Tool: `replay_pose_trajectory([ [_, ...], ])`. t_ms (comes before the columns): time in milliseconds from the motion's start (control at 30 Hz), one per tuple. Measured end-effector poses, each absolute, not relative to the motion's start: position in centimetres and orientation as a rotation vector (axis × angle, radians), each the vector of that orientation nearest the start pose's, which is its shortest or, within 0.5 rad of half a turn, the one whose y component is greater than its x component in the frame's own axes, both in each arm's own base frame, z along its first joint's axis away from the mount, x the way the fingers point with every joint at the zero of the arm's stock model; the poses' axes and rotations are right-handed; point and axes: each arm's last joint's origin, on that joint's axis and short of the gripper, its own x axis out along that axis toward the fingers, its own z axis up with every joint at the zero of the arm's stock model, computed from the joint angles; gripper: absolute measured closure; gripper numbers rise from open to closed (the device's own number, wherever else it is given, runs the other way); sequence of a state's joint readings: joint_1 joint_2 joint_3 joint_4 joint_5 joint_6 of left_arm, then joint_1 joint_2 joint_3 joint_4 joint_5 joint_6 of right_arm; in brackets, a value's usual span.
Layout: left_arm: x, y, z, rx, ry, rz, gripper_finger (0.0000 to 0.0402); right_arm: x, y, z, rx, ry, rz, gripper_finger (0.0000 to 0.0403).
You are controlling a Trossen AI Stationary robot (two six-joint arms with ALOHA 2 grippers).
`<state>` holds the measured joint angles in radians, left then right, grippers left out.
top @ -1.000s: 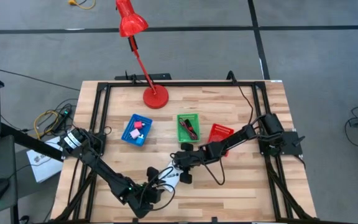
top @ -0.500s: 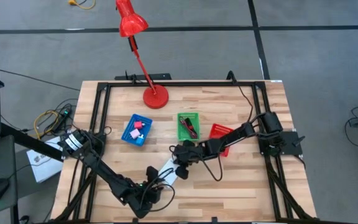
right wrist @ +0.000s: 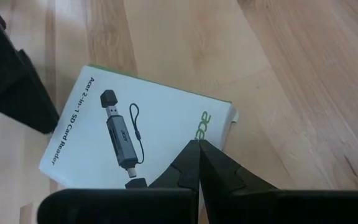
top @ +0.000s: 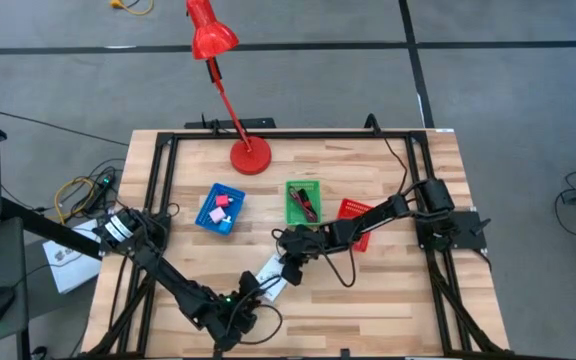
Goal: Pick and place items into bin
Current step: Put the white card reader box into the red bin
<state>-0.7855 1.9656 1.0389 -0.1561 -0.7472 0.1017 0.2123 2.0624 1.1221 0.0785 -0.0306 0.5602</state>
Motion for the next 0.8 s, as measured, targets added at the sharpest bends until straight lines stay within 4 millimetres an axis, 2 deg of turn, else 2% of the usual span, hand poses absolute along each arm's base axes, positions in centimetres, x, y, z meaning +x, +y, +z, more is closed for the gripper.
replay_pose_trajectory([
  [100,26.8,-23.6,10.8,0.870,0.803,-0.059,0.0223,39.1,8.5,10.0,0.439,0.897,-0.016,0.0403],
  [300,28.0,-22.0,10.6,0.838,0.849,-0.040,0.0223,39.1,8.6,10.0,0.447,0.903,0.004,0.0403],
  [533,28.6,-22.0,9.4,0.923,0.853,-0.034,0.0223,39.1,8.6,10.0,0.447,0.899,0.009,0.0403],
  [800,29.5,-22.3,10.7,0.971,0.813,0.182,0.0223,39.4,8.7,10.3,0.466,0.862,0.051,0.0403],
])
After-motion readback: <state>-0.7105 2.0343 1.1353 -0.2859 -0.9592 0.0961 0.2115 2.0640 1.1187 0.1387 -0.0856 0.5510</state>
